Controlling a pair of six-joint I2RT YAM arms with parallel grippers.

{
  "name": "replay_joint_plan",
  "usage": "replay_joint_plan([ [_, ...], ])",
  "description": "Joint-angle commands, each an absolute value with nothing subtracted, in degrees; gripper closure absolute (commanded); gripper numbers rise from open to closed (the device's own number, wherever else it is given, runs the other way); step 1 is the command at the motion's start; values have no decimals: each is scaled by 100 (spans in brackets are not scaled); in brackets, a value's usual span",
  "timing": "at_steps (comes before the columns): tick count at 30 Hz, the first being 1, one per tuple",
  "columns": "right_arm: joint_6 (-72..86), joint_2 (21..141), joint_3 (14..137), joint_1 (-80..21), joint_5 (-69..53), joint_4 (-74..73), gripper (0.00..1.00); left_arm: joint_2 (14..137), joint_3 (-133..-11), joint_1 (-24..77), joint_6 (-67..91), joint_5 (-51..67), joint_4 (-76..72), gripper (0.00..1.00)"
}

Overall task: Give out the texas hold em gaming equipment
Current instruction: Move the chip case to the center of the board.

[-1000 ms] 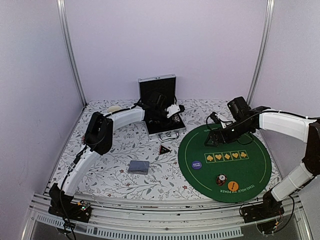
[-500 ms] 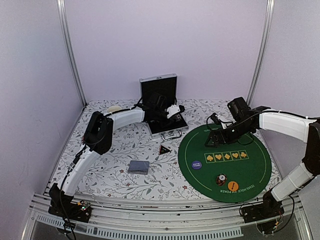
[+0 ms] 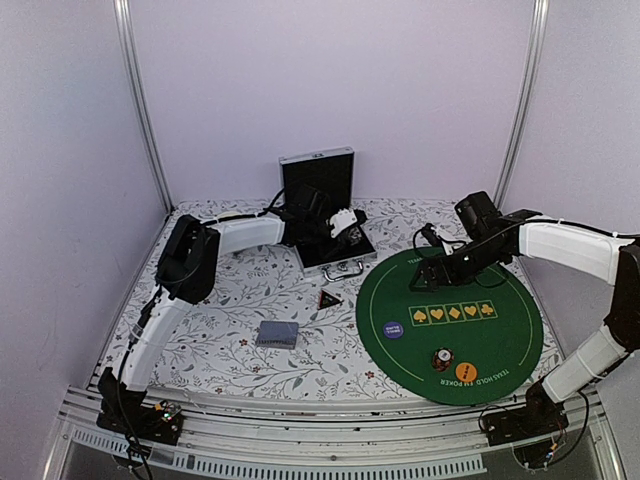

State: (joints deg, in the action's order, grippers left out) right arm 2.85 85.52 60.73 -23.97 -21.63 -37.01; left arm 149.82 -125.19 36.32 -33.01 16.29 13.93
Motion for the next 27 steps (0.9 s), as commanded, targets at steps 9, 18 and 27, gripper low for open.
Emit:
replay_joint_plan([
  [9, 1177, 9690, 7131, -2226, -2692, -1940, 1, 14824, -12521, 3529, -2500, 1834, 1141, 100],
  [18, 1918, 12104, 9416, -2213, -2914, -1236, 18, 14211, -11702, 3326, -1778, 2261, 446, 100],
  [27, 2169, 13774, 10664, -2206, -3126, -1325, 41, 13469, -10721, 3040, -1475, 2433, -48, 100],
])
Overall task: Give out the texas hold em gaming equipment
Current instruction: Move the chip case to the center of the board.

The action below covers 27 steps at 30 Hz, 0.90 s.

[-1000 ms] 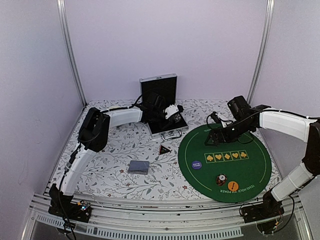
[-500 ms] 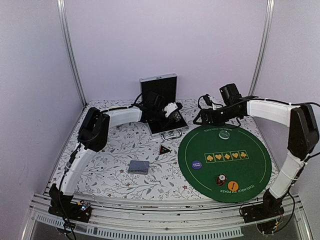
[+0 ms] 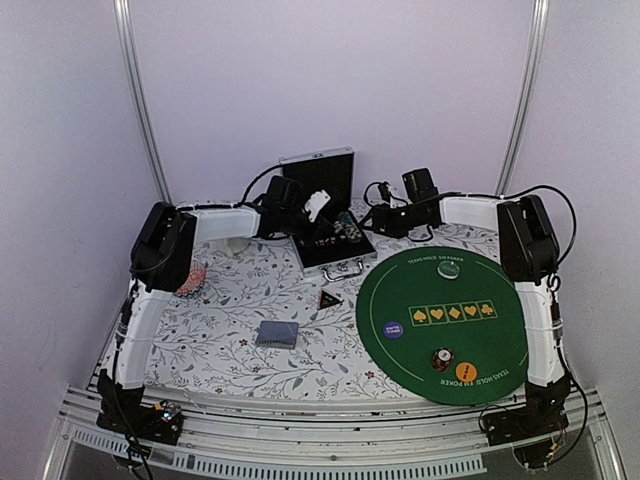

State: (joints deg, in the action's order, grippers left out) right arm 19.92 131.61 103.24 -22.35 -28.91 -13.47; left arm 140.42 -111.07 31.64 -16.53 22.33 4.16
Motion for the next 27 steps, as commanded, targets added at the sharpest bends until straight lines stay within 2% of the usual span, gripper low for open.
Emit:
replay_joint_plan([
  [1, 2177, 13863, 10665, -2214, -3171, -1315, 42, 13381, -10610, 3013, -1472, 2434, -83, 100],
  [14, 1818, 13943, 10432, -2648, -3473, -1416, 61, 12705, -9440, 2944, -2014, 2427, -122, 100],
  [27, 1668, 13812, 10126, -3168, -3351, -1604, 68, 12785, -9475, 2944, -3237, 2512, 619, 100],
])
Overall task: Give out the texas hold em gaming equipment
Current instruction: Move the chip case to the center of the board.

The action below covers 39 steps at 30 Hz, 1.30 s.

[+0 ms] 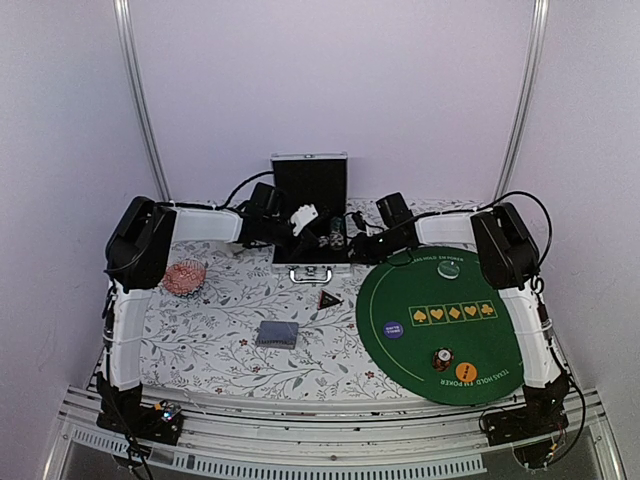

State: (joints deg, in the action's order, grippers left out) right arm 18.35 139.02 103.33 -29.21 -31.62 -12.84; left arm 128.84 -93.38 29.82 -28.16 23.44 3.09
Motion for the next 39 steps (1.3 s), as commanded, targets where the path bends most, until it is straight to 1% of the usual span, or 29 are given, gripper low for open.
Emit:
replay_joint_plan([
  [1, 1648, 13816, 10084, -3195, -3346, -1620, 69, 12799, -9474, 2944, -3286, 2551, 650, 100],
  [5, 1613, 13706, 9859, -3291, -3407, -1636, 73, 12847, -9523, 2944, -3422, 2764, 801, 100],
  [10, 1482, 13519, 9529, -3441, -3525, -1659, 73, 12832, -9546, 2967, -3617, 3125, 1061, 100],
  [17, 1612, 13217, 9448, -3533, -3703, -1528, 73, 12876, -9538, 3082, -3769, 3426, 1407, 100],
  [25, 1644, 12998, 9286, -3538, -3764, -1513, 73, 12973, -9607, 3153, -3807, 3316, 1515, 100],
  [28, 1646, 12936, 9238, -3536, -3757, -1521, 70, 13103, -9715, 3219, -3717, 2840, 1424, 100],
  [34, 1660, 12815, 9288, -3537, -3664, -1521, 62, 13299, -9919, 3297, -3820, 2482, 1621, 100],
  [36, 1673, 12794, 9307, -3533, -3674, -1520, 61, 13342, -9954, 3320, -3801, 2262, 1599, 100],
  [39, 1655, 12775, 9303, -3513, -3649, -1521, 61, 13279, -9962, 3309, -3830, 2455, 1734, 100],
])
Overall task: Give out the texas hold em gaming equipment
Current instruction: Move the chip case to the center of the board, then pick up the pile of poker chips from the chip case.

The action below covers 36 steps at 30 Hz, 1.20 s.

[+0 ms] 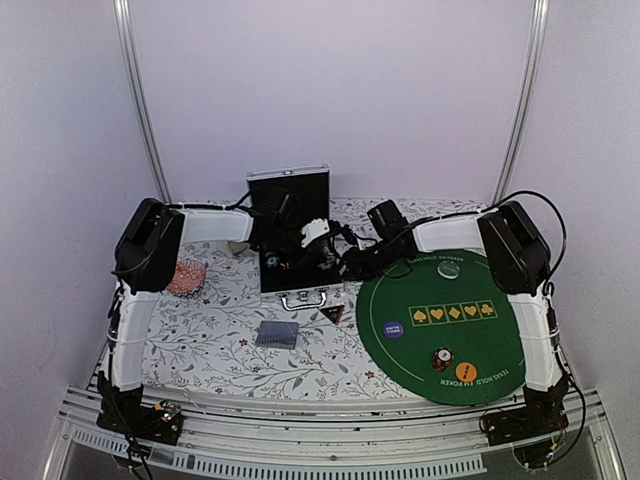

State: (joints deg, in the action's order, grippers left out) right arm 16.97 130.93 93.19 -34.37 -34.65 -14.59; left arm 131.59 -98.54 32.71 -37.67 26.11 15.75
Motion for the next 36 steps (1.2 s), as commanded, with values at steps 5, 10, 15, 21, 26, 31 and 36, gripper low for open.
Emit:
replay_joint_plan([
  [5, 1711, 12754, 9255, -3418, -3745, -1504, 60, 13121, -9753, 3278, -3804, 2492, 1622, 100],
  [10, 1682, 12559, 9181, -3353, -3753, -1496, 50, 13301, -9974, 3170, -3844, 2629, 2179, 100],
  [15, 1674, 12289, 8990, -3237, -3731, -1433, 46, 13239, -9911, 3120, -3795, 2854, 2227, 100],
  [21, 1683, 12052, 8855, -3109, -3710, -1406, 43, 13409, -10056, 3129, -3518, 2558, 2061, 100],
  [26, 1672, 11837, 8684, -3034, -3689, -1406, 41, 13389, -10107, 3142, -3256, 2030, 1820, 66],
  [31, 1614, 11719, 8578, -3007, -3753, -1415, 41, 13150, -9927, 3225, -3112, 1512, 1261, 60],
  [36, 1567, 11585, 8403, -2989, -3762, -1416, 41, 12981, -9798, 3211, -2985, 1535, 967, 51],
])
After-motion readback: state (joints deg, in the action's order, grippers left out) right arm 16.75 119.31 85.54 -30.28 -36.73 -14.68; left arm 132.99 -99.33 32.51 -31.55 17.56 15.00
